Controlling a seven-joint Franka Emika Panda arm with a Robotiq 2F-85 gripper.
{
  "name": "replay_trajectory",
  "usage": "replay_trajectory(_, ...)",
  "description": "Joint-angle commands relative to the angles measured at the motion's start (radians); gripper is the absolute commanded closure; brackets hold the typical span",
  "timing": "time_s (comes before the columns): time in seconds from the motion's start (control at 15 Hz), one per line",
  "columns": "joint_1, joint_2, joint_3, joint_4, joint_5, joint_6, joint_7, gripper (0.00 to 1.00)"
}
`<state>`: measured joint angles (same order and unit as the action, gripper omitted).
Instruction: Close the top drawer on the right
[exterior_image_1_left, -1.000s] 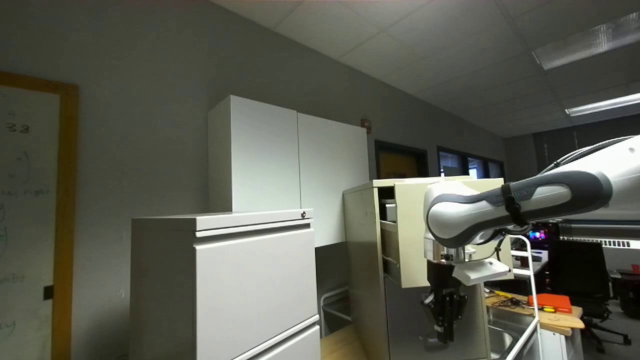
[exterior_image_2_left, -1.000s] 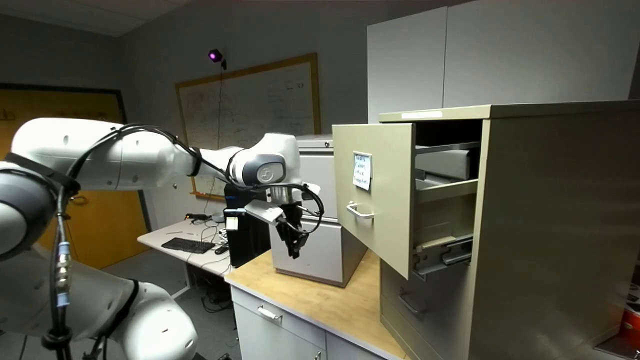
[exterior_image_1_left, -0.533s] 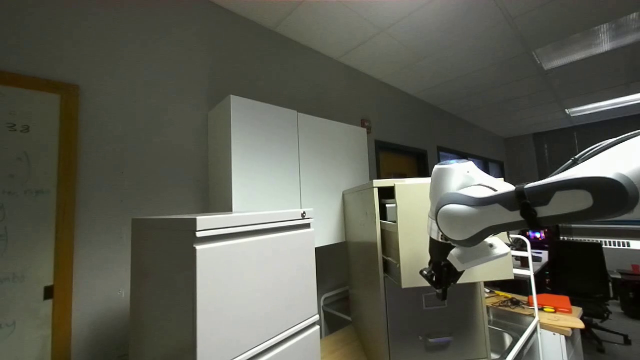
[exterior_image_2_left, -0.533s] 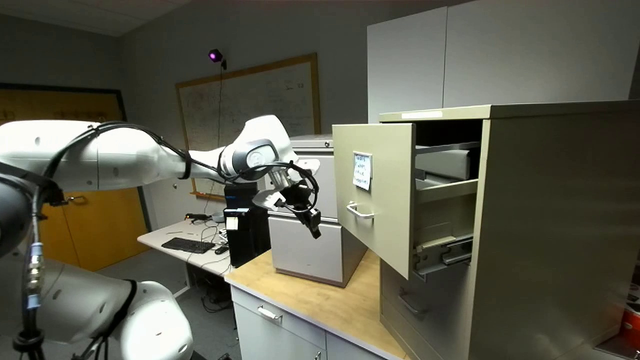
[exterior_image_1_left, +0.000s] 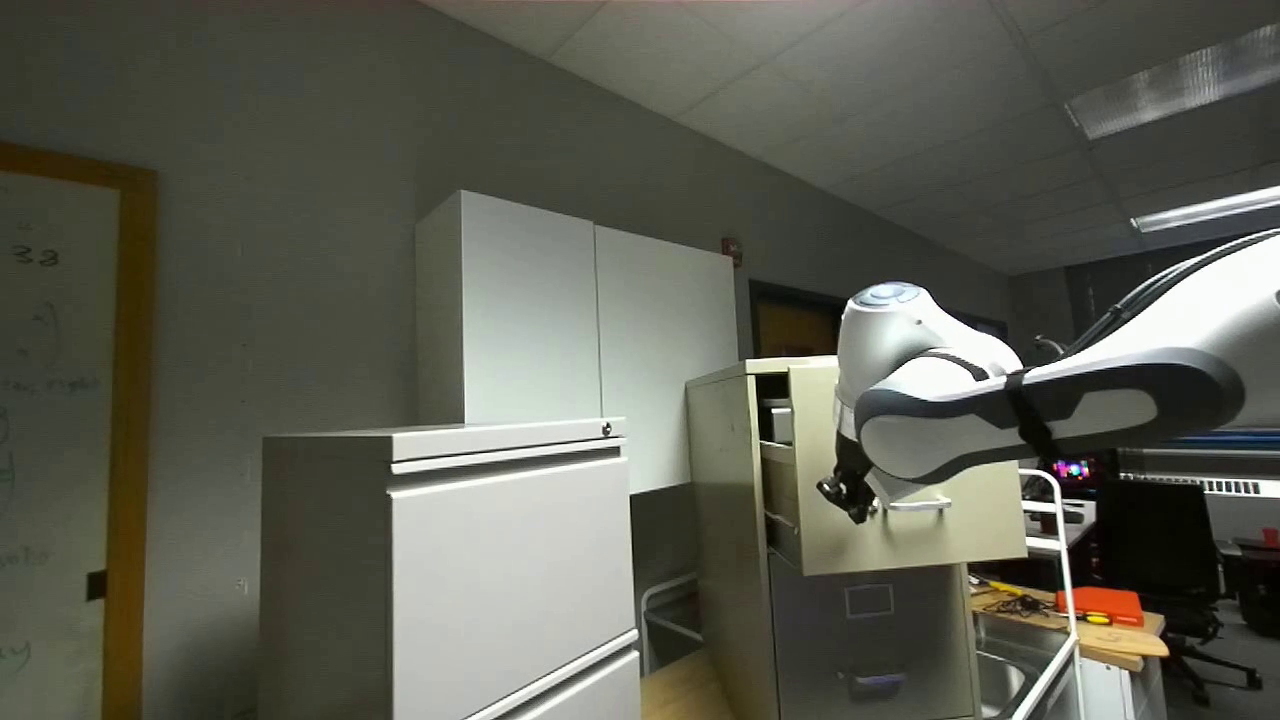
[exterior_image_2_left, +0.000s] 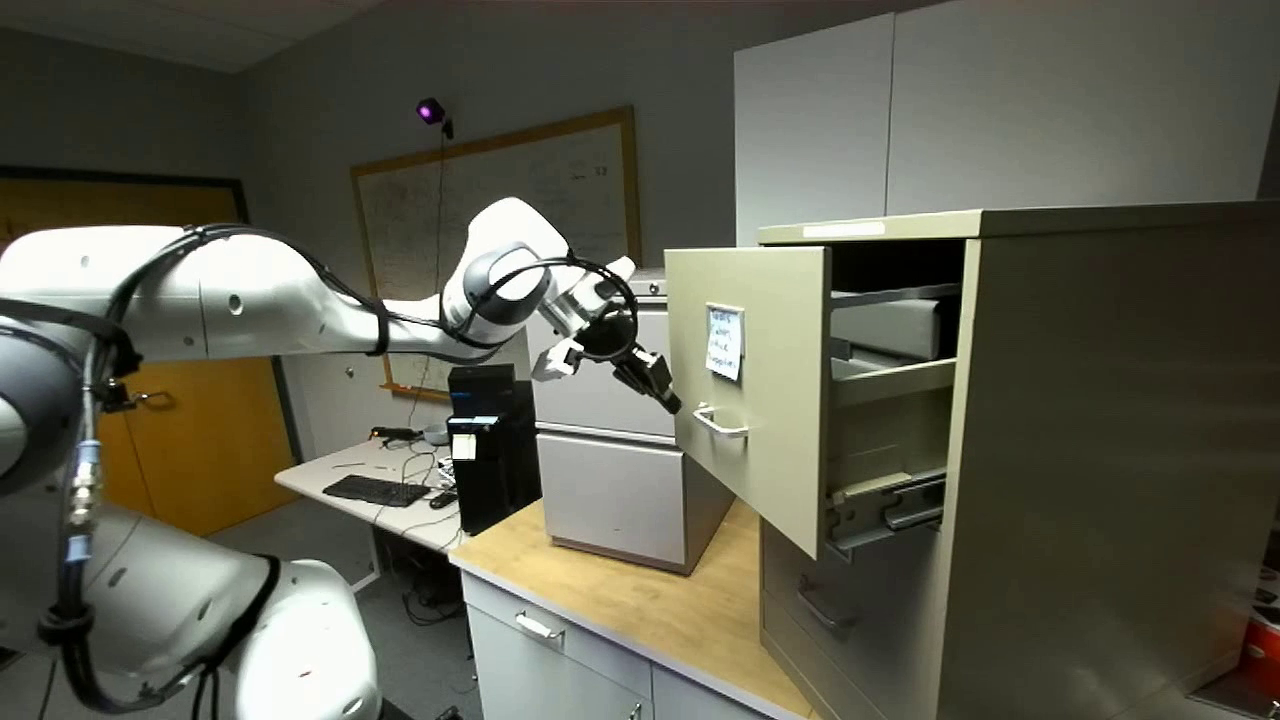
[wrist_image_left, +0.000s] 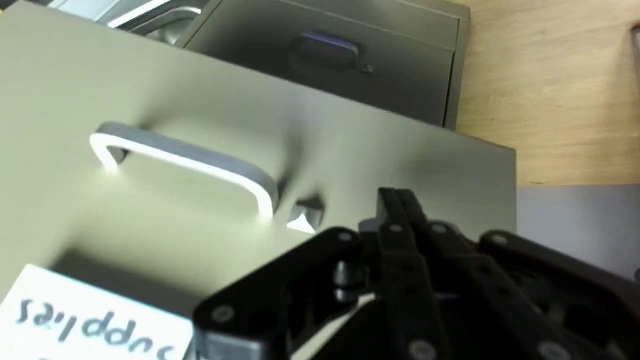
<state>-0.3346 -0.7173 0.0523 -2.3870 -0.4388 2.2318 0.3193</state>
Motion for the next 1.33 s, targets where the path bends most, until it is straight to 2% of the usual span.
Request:
replay_trajectory(0.0,-0.038,0.048,0.070,0.094,-0.088,0.004,0.086,1.00)
replay_trajectory(0.2,-0.050,0.075,0.068,0.134,-0.145,0.050,0.125,1.00)
replay_trajectory(0.4,-0.029,0.097,0.026,0.138,-0.128,0.075,0.094,1.00)
replay_trajectory(0.8,0.025,0.191,-0.071,0.219,-0.038,0.094,-0.003,1.00)
replay_trajectory(1.27,0.080,0.391,-0.171,0.434,0.122,0.017,-0.140,1.00)
